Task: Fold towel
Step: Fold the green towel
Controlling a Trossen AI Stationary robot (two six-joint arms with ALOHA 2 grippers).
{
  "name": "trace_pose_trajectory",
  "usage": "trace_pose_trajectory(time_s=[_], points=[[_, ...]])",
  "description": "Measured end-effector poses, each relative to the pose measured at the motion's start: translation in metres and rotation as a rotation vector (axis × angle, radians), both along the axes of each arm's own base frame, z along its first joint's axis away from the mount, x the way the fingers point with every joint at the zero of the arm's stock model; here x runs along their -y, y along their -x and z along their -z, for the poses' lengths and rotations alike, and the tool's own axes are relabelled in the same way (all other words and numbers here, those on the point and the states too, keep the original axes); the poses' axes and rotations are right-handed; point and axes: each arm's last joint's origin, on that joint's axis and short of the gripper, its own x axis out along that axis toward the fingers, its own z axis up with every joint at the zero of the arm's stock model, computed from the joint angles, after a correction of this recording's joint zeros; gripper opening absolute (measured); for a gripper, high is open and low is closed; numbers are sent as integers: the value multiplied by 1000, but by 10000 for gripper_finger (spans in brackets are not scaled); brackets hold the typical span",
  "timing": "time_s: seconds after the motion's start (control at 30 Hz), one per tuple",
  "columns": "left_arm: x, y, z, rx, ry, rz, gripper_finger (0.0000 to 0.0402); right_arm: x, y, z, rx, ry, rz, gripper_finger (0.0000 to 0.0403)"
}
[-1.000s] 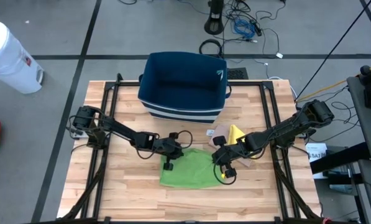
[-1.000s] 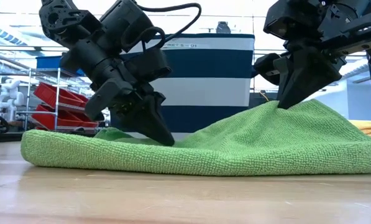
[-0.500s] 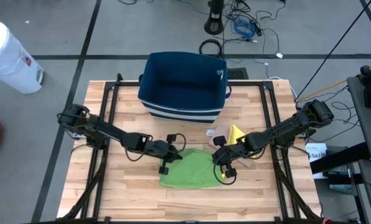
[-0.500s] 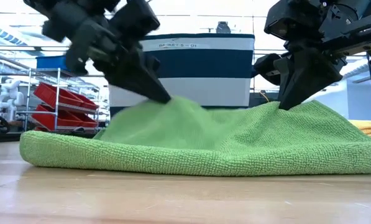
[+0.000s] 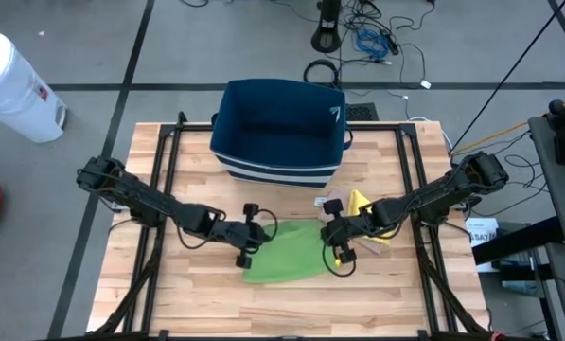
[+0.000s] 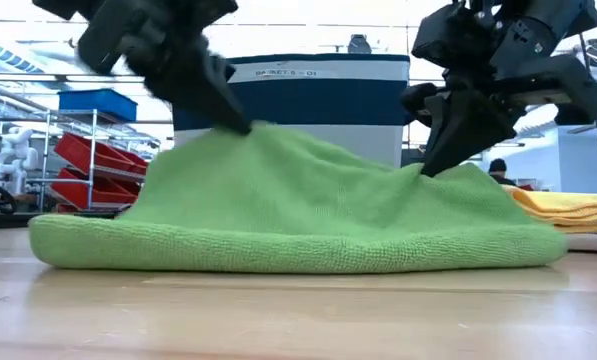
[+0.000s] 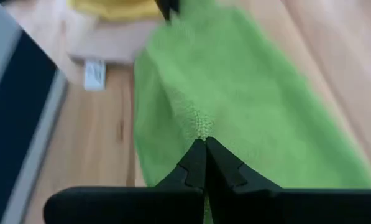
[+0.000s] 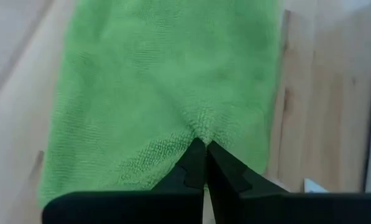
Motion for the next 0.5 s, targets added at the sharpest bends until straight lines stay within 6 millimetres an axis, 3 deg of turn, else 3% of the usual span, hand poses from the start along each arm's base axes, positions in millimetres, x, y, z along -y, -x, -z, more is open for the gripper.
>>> trace_pose_trajectory(time_s=[0.13, 0.23, 0.37, 0.5], points=[[8, -10, -22, 55, 27, 60, 1, -2, -3, -2, 28, -18, -36, 0], [8, -10, -33, -28, 58, 80, 0, -2, -3, -2, 28, -22, -50, 0], [1, -4, -31, -185, 80, -36, 0, 2, -3, -1, 17, -8, -33, 0], [0, -1, -29, -223, 95, -78, 0, 6, -4, -1, 19, -6, -20, 0]])
